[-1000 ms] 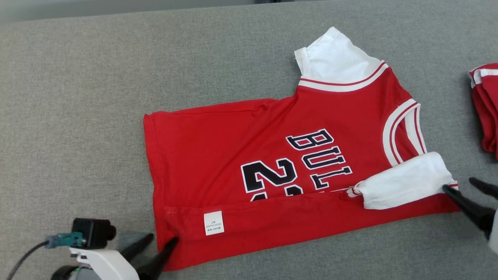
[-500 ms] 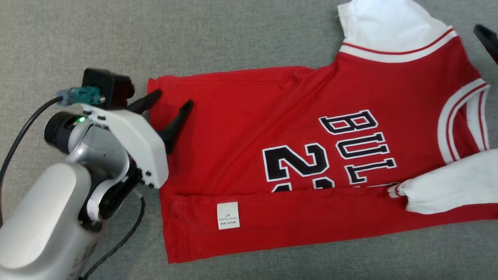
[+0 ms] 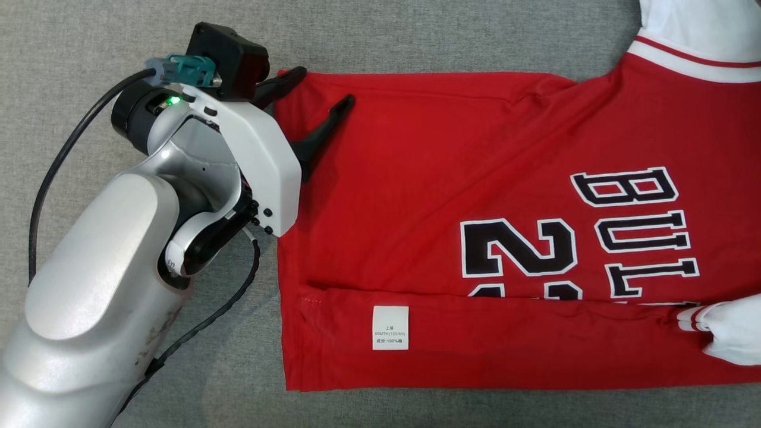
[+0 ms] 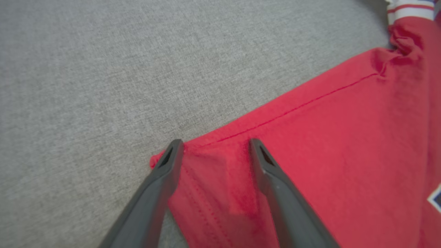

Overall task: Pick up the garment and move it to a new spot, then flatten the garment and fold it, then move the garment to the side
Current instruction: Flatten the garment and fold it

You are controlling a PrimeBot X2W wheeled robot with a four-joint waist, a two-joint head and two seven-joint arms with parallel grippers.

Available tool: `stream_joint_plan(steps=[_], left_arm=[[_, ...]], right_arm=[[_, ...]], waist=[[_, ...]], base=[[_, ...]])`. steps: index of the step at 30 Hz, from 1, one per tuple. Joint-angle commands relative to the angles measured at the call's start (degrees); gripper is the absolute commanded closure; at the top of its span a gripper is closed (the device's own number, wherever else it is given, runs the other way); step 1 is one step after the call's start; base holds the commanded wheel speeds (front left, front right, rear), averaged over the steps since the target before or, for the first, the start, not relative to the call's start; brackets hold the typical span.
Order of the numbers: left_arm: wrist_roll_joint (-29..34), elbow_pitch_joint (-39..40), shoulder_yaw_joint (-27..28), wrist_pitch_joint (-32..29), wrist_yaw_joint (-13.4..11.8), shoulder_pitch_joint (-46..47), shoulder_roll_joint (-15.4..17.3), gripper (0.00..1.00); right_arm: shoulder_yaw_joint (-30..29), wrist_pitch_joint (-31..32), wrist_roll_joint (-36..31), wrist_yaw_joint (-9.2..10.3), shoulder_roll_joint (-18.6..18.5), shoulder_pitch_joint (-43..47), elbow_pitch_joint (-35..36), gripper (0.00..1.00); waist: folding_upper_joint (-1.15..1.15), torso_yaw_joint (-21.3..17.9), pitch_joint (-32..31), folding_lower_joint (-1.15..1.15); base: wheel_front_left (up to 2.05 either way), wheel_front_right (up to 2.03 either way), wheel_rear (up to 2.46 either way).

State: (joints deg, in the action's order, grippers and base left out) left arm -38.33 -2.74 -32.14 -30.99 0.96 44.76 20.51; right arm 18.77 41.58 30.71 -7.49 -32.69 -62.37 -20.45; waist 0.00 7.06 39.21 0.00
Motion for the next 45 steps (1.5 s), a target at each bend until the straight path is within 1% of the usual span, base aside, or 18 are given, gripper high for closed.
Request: stream_joint_plan(steps=[1, 5, 8, 9, 10, 11, 12, 13, 15, 16, 18, 22, 24, 29, 34, 38, 43, 45], left_arm=[[-0.2, -2.4, -1.1, -2.0, 0.2, -1.5, 0.9, 0.00], [-1.2, -1.1, -1.9, -3.3, 1.2, -1.5, 1.3, 0.00], [-1.8, -0.6, -2.0, -4.1, 1.4, -1.6, 1.6, 0.00], [-2.0, -0.9, -2.0, -4.3, 1.3, -1.6, 1.5, 0.04], [-2.3, -1.3, -2.0, -4.7, 1.2, -1.6, 1.4, 0.38], [-2.5, -1.8, -2.2, -5.1, 1.3, -1.6, 1.2, 0.62], [-2.6, -2.3, -2.3, -5.1, 1.5, -1.6, 1.1, 0.86], [-2.8, -3.0, -2.3, -4.8, 1.4, -1.5, 0.9, 1.00], [-2.8, -4.1, -2.6, -4.7, 1.8, -1.3, 0.7, 1.00], [-2.4, -5.0, -2.0, -3.5, 1.6, -0.6, 0.6, 1.00], [-1.8, -5.6, -1.0, -2.1, 1.4, 0.5, 1.0, 1.00], [-1.6, -5.8, 0.3, -0.6, 1.1, 1.3, 1.7, 1.00], [-1.5, -5.4, 1.0, 0.5, 1.0, 1.4, 2.1, 1.00], [-1.6, -3.7, 2.3, 2.8, 0.2, 0.0, 2.4, 1.00], [-2.3, -0.8, 3.3, 5.0, -1.2, -3.9, 3.3, 1.00], [-2.5, 3.9, 4.1, 6.6, -3.0, -9.6, 4.9, 1.00], [-3.8, 12.0, 5.7, 7.5, -7.1, -20.6, 7.4, 1.00], [-4.4, 14.6, 6.3, 8.1, -9.0, -25.2, 8.1, 1.00]], right_arm=[[0.4, -0.4, 0.0, 0.00, 0.0, -1.3, -1.2, 0.00], [2.2, -1.3, 0.5, -0.01, 0.3, -2.4, -3.5, 0.00], [3.9, -2.0, 0.9, -0.01, 0.5, -2.7, -4.7, 0.00], [4.5, -2.7, 1.2, -0.01, 0.6, -2.7, -4.9, 0.00], [5.0, -3.4, 1.3, -0.01, 0.7, -2.8, -5.4, 0.00], [5.7, -4.0, 1.5, -0.01, 0.7, -2.8, -5.8, 0.00], [6.5, -4.7, 1.8, -0.01, 0.8, -2.7, -6.0, 0.65], [7.1, -5.7, 2.1, -0.01, 0.9, -2.8, -6.1, 1.00], [7.8, -8.5, 2.7, -0.01, 0.6, -3.7, -6.3, 1.00], [6.9, -12.4, 2.1, 0.01, -0.1, -5.2, -7.4, 1.00], [6.4, -15.3, 2.3, 0.00, 0.2, -5.9, -8.9, 1.00], [5.6, -17.9, 3.7, 0.00, 0.3, -7.2, -10.4, 1.00], [6.1, -19.2, 5.0, 0.00, -0.3, -7.3, -10.3, 1.00], [7.2, -23.8, 9.7, 0.00, -2.0, -4.0, -6.9, 1.00], [7.1, -29.7, 14.3, 0.00, -5.3, 3.5, -0.2, 1.00], [6.0, -33.6, 17.4, 0.00, -7.4, 13.0, 5.7, 1.00], [4.4, -36.9, 19.4, 0.00, -8.0, 26.5, 12.0, 1.00], [3.3, -38.0, 19.9, 0.00, -7.0, 31.6, 13.5, 1.00]], waist=[[0.00, 0.2, 0.1, 0.00], [0.00, 0.6, 0.0, 0.00], [0.00, 0.7, 0.0, 0.00], [0.00, 0.7, 0.0, 0.00], [0.00, 0.6, 0.0, 0.00], [0.00, 0.6, -0.1, 0.00], [0.00, 0.5, -0.2, 0.00], [0.00, 0.3, -0.3, 0.00], [0.00, 0.0, -0.4, 0.00], [0.00, -0.3, -0.4, 0.00], [0.00, -0.7, -0.5, 0.00], [0.00, -1.4, -1.0, 0.00], [0.00, -1.8, -1.5, 0.00], [0.00, -2.9, -3.5, 0.00], [0.00, -4.9, -7.1, 0.00], [0.00, -7.2, -10.9, 0.00], [0.00, -10.2, -15.5, 0.00], [0.00, -11.0, -16.7, 0.00]], base=[[0.00, 0.00, 0.00], [0.00, 0.00, 0.00], [0.00, 0.00, 0.00], [0.00, 0.00, 0.00], [0.00, 0.00, 0.00], [0.00, 0.00, 0.00], [0.00, 0.00, 0.00], [0.00, 0.00, 0.00], [0.00, 0.00, 0.00], [0.00, 0.00, 0.00], [0.00, 0.00, 0.00], [0.00, 0.00, 0.00], [0.00, 0.00, 0.00], [0.00, 0.00, 0.00], [0.00, 0.00, 0.00], [0.00, 0.00, 0.00], [0.00, 0.00, 0.00], [0.00, 0.00, 0.00]])
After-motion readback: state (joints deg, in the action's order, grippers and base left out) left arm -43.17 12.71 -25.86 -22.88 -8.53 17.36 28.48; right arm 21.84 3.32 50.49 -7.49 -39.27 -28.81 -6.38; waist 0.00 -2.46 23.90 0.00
